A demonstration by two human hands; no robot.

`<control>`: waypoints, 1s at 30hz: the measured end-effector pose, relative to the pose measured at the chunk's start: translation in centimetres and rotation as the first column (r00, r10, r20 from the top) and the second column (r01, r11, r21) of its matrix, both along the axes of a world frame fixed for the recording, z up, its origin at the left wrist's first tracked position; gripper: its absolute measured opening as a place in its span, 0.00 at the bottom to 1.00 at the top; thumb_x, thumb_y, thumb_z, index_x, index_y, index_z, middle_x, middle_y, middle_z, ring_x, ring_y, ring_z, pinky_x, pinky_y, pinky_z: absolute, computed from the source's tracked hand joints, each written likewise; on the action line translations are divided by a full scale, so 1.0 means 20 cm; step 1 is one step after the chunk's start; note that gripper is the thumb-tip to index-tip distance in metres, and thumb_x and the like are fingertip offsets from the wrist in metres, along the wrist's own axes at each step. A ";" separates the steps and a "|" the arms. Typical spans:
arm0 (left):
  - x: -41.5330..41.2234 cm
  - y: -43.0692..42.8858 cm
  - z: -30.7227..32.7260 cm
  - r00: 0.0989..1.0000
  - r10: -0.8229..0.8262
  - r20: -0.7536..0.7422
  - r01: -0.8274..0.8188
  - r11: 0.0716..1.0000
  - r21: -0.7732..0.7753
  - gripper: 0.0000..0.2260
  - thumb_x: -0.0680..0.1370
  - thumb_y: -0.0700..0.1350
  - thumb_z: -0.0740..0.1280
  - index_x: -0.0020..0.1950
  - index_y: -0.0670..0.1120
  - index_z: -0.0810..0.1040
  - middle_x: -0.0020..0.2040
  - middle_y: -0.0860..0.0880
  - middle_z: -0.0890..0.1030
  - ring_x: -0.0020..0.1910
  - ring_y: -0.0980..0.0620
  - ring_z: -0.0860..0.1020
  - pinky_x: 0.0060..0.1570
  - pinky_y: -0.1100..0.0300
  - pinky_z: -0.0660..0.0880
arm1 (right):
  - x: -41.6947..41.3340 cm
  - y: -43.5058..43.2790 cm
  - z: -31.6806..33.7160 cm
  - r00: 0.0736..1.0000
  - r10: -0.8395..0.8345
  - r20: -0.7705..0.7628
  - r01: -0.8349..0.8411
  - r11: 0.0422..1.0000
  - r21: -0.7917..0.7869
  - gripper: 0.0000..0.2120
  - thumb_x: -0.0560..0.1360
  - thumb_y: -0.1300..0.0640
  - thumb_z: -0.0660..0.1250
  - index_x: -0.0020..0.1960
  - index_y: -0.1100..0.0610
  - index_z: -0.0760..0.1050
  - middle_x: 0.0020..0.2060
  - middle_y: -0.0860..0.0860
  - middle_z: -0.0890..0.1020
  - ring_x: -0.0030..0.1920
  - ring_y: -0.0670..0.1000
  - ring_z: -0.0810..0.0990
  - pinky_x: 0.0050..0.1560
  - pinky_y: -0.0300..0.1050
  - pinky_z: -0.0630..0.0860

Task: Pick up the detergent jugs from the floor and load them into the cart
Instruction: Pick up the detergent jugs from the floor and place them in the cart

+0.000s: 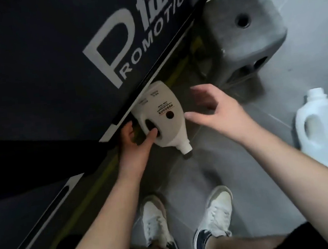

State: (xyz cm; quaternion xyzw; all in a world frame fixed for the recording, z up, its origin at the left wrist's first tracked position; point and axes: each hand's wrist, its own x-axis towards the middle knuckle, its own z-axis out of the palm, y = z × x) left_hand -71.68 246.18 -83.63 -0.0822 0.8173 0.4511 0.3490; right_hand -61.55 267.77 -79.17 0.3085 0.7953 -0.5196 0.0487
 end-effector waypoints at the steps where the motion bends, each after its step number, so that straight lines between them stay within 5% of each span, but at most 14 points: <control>1: -0.02 0.01 -0.14 0.999 0.047 0.014 -0.047 0.999 -0.004 0.38 0.75 0.54 0.79 0.80 0.54 0.64 0.78 0.50 0.69 0.76 0.49 0.70 0.65 0.57 0.69 | -0.06 0.01 -0.11 0.999 0.032 0.020 -0.033 0.999 0.019 0.31 0.72 0.44 0.79 0.72 0.43 0.73 0.63 0.39 0.79 0.62 0.39 0.78 0.63 0.34 0.72; 7: -0.09 0.18 -0.71 0.980 0.193 0.039 -0.190 0.980 -0.063 0.43 0.76 0.55 0.77 0.83 0.46 0.58 0.78 0.42 0.69 0.75 0.41 0.71 0.60 0.54 0.70 | -0.28 0.05 -0.81 0.990 0.008 0.144 -0.006 1.000 -0.010 0.35 0.70 0.43 0.80 0.72 0.48 0.71 0.57 0.41 0.77 0.58 0.46 0.77 0.58 0.44 0.76; 10: -0.15 0.25 -0.85 0.962 0.270 0.041 -0.267 0.961 -0.075 0.43 0.78 0.54 0.76 0.85 0.45 0.55 0.80 0.40 0.65 0.77 0.39 0.68 0.68 0.47 0.71 | -0.33 0.03 -1.08 0.971 -0.047 0.234 0.053 0.998 -0.020 0.40 0.69 0.37 0.79 0.75 0.50 0.69 0.65 0.48 0.78 0.60 0.50 0.78 0.56 0.45 0.76; 18: -0.22 0.28 -0.96 0.977 0.213 0.020 -0.211 0.975 -0.068 0.44 0.76 0.53 0.77 0.84 0.45 0.55 0.79 0.41 0.68 0.77 0.38 0.69 0.70 0.45 0.71 | -0.34 0.03 -1.32 0.942 -0.081 0.326 0.114 0.990 -0.082 0.48 0.69 0.33 0.77 0.80 0.54 0.64 0.73 0.52 0.75 0.71 0.55 0.76 0.60 0.43 0.72; 24: -0.28 0.26 -0.95 0.999 0.040 0.019 -0.037 0.990 -0.137 0.44 0.76 0.56 0.77 0.84 0.44 0.56 0.79 0.41 0.68 0.77 0.38 0.69 0.71 0.44 0.70 | -0.27 -0.02 -1.34 0.919 -0.117 0.376 0.151 0.987 -0.062 0.45 0.62 0.24 0.75 0.68 0.52 0.76 0.60 0.49 0.84 0.56 0.52 0.82 0.35 0.37 0.70; 26: -0.32 0.25 -0.96 0.998 -0.050 0.048 0.057 0.986 -0.155 0.44 0.75 0.56 0.78 0.84 0.47 0.58 0.79 0.42 0.69 0.77 0.39 0.68 0.72 0.42 0.69 | -0.21 -0.07 -1.33 0.894 -0.139 0.427 0.182 0.981 -0.060 0.43 0.65 0.28 0.77 0.67 0.57 0.74 0.60 0.52 0.82 0.57 0.54 0.81 0.38 0.40 0.71; 30: -0.42 0.25 -0.95 0.954 -0.284 0.100 0.297 0.940 -0.168 0.46 0.73 0.55 0.80 0.84 0.51 0.57 0.81 0.44 0.67 0.79 0.39 0.66 0.75 0.39 0.65 | -0.05 -0.21 -1.32 0.827 -0.211 0.521 0.321 0.938 -0.129 0.43 0.69 0.36 0.79 0.72 0.60 0.69 0.67 0.55 0.80 0.67 0.58 0.79 0.58 0.44 0.75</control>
